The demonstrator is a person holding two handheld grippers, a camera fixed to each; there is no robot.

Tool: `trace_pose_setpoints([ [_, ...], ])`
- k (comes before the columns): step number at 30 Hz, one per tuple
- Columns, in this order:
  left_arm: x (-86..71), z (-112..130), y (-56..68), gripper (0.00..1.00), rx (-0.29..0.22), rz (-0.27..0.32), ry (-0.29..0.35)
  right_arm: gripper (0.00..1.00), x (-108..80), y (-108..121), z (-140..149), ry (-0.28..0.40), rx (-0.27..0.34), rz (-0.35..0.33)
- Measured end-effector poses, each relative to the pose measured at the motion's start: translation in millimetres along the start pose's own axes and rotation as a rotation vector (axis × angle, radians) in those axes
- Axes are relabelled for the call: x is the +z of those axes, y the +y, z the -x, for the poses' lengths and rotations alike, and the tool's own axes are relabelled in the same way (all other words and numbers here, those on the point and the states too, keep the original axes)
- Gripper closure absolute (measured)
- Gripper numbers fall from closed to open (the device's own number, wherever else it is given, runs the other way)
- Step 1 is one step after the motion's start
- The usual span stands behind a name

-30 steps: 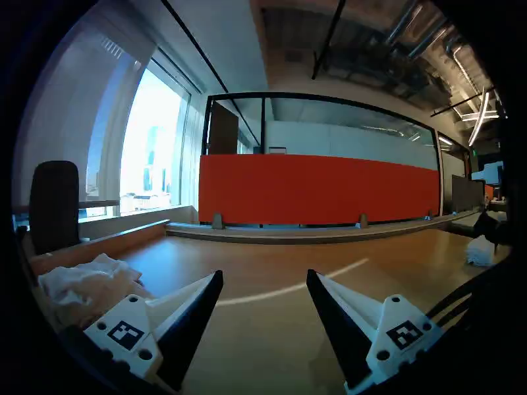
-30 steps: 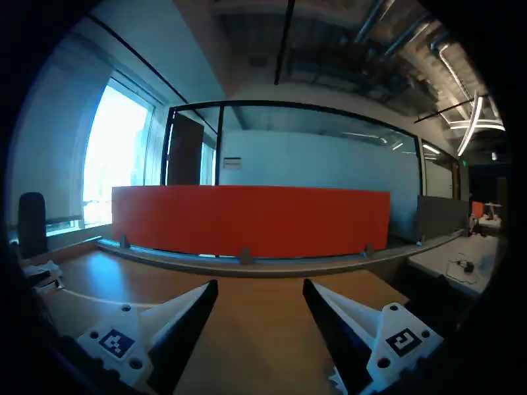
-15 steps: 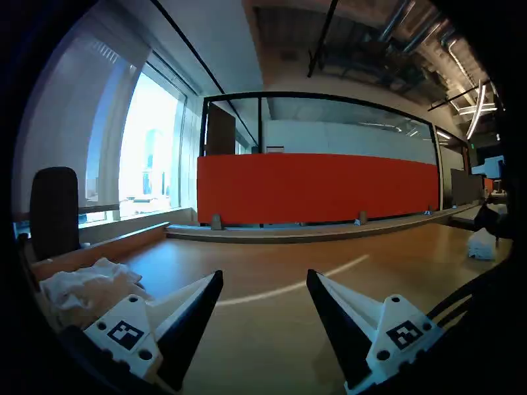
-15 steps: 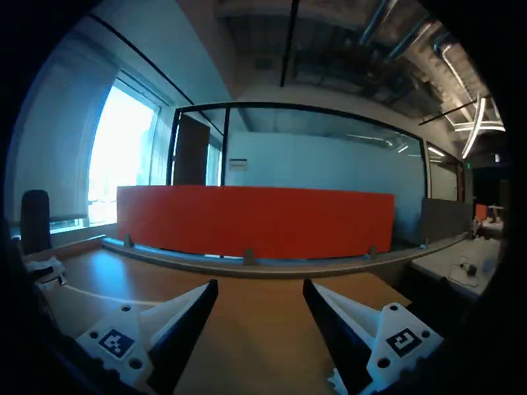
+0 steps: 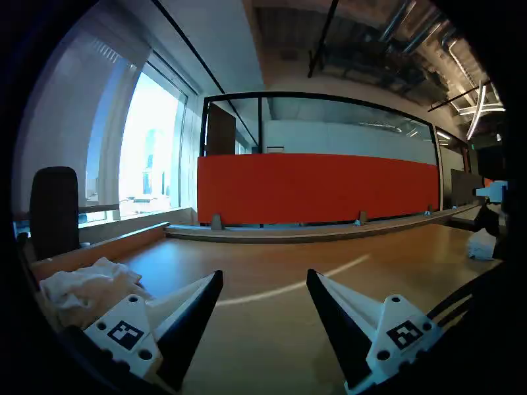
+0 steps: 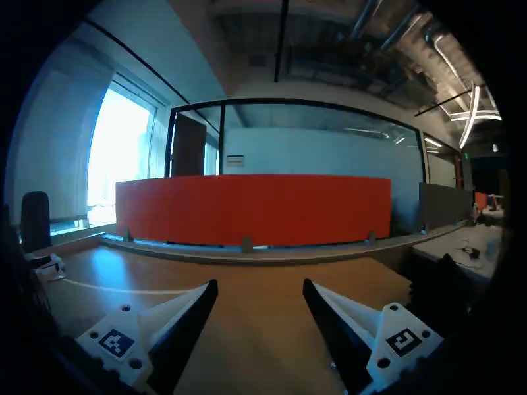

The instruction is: Fold towel

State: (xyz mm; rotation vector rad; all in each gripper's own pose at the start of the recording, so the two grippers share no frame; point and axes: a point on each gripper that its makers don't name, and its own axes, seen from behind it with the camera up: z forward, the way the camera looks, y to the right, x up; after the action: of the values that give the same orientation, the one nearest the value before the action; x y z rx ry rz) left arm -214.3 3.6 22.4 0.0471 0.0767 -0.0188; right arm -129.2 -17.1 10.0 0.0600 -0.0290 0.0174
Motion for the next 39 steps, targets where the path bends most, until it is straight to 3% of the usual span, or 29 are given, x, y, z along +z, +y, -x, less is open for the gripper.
trace_pose_setpoints([
  [15,-0.1,0.3,-1.2,0.06,0.001,0.0,0.0,0.01,-0.9,26.6,50.7,-0.001,0.063,0.036],
  [24,0.1,0.4,-1.4,0.06,0.001,0.0,0.0,0.01,-2.1,37.5,66.7,0.01,0.067,0.055],
  [39,0.2,0.4,-1.3,0.06,0.002,0.0,0.0,0.01,-7.9,21.5,68.4,0.025,0.042,0.019],
])
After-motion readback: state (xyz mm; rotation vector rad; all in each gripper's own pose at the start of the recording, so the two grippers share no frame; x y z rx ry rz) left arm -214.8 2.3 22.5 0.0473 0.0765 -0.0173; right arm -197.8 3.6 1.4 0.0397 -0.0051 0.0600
